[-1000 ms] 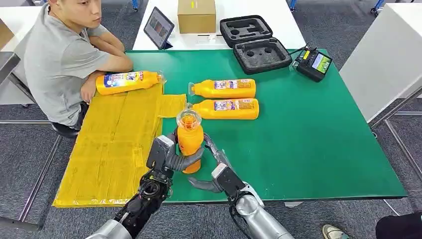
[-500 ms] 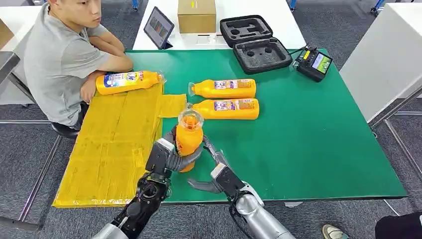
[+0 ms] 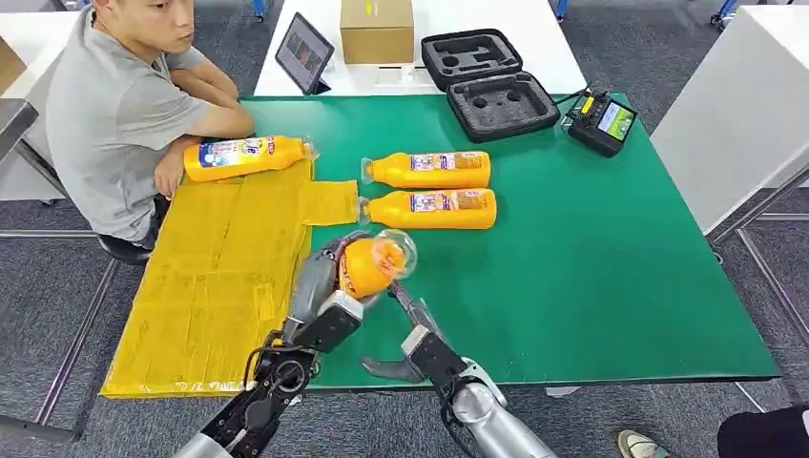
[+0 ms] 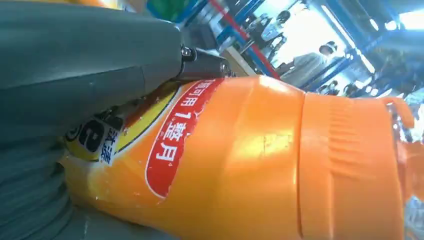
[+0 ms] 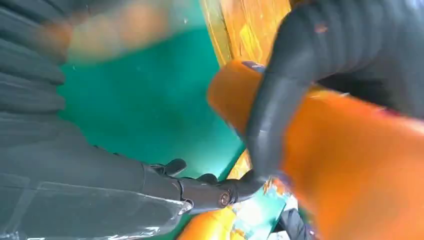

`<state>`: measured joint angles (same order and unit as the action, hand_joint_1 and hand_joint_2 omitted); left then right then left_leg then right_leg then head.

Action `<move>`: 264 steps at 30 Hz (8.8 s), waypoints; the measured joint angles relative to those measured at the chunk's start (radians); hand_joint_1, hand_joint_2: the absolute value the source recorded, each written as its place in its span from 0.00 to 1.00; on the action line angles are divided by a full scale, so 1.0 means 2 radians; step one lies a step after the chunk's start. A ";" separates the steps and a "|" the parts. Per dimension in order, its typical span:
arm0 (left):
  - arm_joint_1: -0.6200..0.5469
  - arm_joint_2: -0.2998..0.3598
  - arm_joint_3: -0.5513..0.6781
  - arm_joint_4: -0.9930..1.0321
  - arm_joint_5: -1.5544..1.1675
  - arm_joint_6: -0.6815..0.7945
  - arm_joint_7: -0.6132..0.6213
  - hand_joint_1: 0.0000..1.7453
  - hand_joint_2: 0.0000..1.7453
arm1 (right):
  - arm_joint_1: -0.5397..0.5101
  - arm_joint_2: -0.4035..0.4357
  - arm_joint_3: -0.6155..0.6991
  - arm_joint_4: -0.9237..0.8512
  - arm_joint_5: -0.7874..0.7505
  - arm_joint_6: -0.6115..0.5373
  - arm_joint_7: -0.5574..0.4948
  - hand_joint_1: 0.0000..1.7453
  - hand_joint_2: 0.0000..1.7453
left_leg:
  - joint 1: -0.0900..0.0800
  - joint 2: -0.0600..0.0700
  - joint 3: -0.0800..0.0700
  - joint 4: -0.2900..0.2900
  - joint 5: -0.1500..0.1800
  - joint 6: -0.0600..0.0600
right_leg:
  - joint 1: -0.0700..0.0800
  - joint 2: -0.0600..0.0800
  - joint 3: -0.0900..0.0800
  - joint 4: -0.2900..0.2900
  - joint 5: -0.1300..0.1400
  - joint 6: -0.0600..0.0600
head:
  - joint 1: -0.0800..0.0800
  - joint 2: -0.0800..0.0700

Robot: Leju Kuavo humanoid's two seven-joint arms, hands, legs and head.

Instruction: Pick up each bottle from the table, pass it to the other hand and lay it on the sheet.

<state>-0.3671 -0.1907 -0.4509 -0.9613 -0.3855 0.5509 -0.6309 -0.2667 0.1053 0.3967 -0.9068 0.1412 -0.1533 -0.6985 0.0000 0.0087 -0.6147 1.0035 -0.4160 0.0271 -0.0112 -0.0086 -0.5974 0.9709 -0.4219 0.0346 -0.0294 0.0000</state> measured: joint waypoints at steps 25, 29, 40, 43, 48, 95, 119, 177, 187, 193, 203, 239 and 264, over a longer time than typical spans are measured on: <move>-0.020 0.025 0.069 0.036 -0.408 0.073 0.234 1.00 1.00 | 0.021 0.007 -0.031 -0.015 0.016 0.018 0.003 0.00 1.00 | 0.000 0.000 0.000 0.000 0.000 0.000 | 0.000 0.000 0.000 0.000 0.000 0.000 | 0.000 0.000; -0.021 0.025 0.094 0.052 -0.415 0.073 0.234 1.00 1.00 | 0.026 0.008 -0.036 -0.018 0.018 0.019 0.003 0.00 1.00 | 0.000 0.000 0.000 0.000 0.000 0.000 | 0.000 0.000 0.000 0.000 0.000 0.000 | 0.000 0.000; -0.022 0.025 0.110 0.067 -0.417 0.073 0.234 1.00 1.00 | 0.028 0.010 -0.040 -0.019 0.018 0.020 0.003 0.00 1.00 | 0.000 0.000 0.000 0.000 0.000 0.000 | 0.000 0.000 0.000 0.000 0.000 0.000 | 0.000 0.000; -0.025 0.025 0.110 0.072 -0.429 0.073 0.245 1.00 1.00 | 0.028 0.011 -0.041 -0.019 0.019 0.020 0.003 0.00 1.00 | 0.000 0.000 0.000 0.000 0.000 0.000 | 0.000 0.000 0.000 0.000 0.000 0.000 | 0.000 0.000; -0.042 0.024 0.118 0.110 -0.447 0.073 0.269 1.00 1.00 | 0.029 0.011 -0.043 -0.023 0.022 0.024 0.006 0.00 1.00 | 0.000 0.000 0.000 0.000 0.000 0.000 | 0.000 0.000 0.000 0.000 0.000 0.000 | 0.000 0.000; -0.109 0.025 0.157 0.265 -0.451 0.024 0.278 0.00 1.00 | -0.001 0.021 -0.047 0.005 0.026 0.044 0.008 0.00 1.00 | 0.001 0.000 0.003 0.000 0.000 0.000 | 0.000 0.000 0.003 0.000 0.000 0.000 | 0.000 0.000; -0.026 0.005 0.114 0.113 -0.451 -0.024 0.219 0.00 0.00 | -0.008 0.023 -0.049 0.029 0.021 0.040 0.000 0.00 1.00 | 0.000 0.000 0.002 0.000 0.000 0.000 | 0.000 0.000 0.002 0.000 0.000 0.000 | 0.000 0.000; 0.103 0.024 -0.006 -0.164 -0.058 -0.077 -0.012 0.00 1.00 | 0.127 0.007 -0.103 -0.241 0.181 -0.270 0.000 0.00 1.00 | 0.000 0.000 0.002 0.000 0.000 0.000 | 0.000 0.000 0.001 0.000 0.000 0.000 | 0.000 0.000; 0.103 0.021 -0.012 -0.163 -0.050 -0.089 -0.014 0.00 1.00 | 0.139 0.027 -0.149 -0.277 0.360 -0.270 0.000 0.00 1.00 | 0.000 0.000 0.002 0.000 0.000 0.000 | 0.000 0.000 0.001 0.000 0.000 0.000 | 0.000 0.000; 0.103 0.019 -0.018 -0.158 -0.042 -0.088 -0.025 0.00 1.00 | 0.135 0.041 -0.186 -0.259 0.489 -0.270 0.049 0.00 1.00 | 0.000 0.000 0.001 0.000 0.000 0.000 | 0.000 0.000 0.001 0.000 0.000 0.000 | 0.000 0.000; 0.105 0.018 -0.022 -0.154 -0.036 -0.088 -0.033 0.00 1.00 | 0.087 -0.019 -0.117 -0.139 0.472 -0.247 0.182 0.00 1.00 | 0.000 0.000 0.001 0.000 0.000 0.000 | 0.000 0.000 0.001 0.000 0.000 0.000 | 0.000 0.000; 0.081 0.019 -0.035 -0.132 -0.014 -0.084 -0.034 0.00 1.00 | 0.034 -0.052 -0.088 -0.052 0.620 -0.194 0.340 0.00 1.00 | 0.000 0.000 0.002 0.000 0.000 0.000 | 0.000 0.000 0.002 0.000 0.000 0.000 | 0.000 0.000; 0.067 0.014 -0.036 -0.123 -0.035 -0.105 -0.027 0.00 1.00 | -0.013 -0.060 -0.090 0.010 0.552 -0.072 0.311 1.00 1.00 | 0.000 0.000 0.011 0.000 0.000 0.000 | 0.000 0.000 0.009 -0.001 0.000 0.000 | 0.000 0.000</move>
<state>-0.2327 -0.1637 -0.5230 -1.2066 -0.4559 0.3399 -0.6851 -0.2934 -0.0145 0.2159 -0.8877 1.2459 -0.2975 -0.0767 0.0000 0.0088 -0.5923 1.0029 -0.4165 0.0271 -0.0113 -0.0084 -0.5793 0.9695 -0.4220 0.0343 -0.0298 0.0000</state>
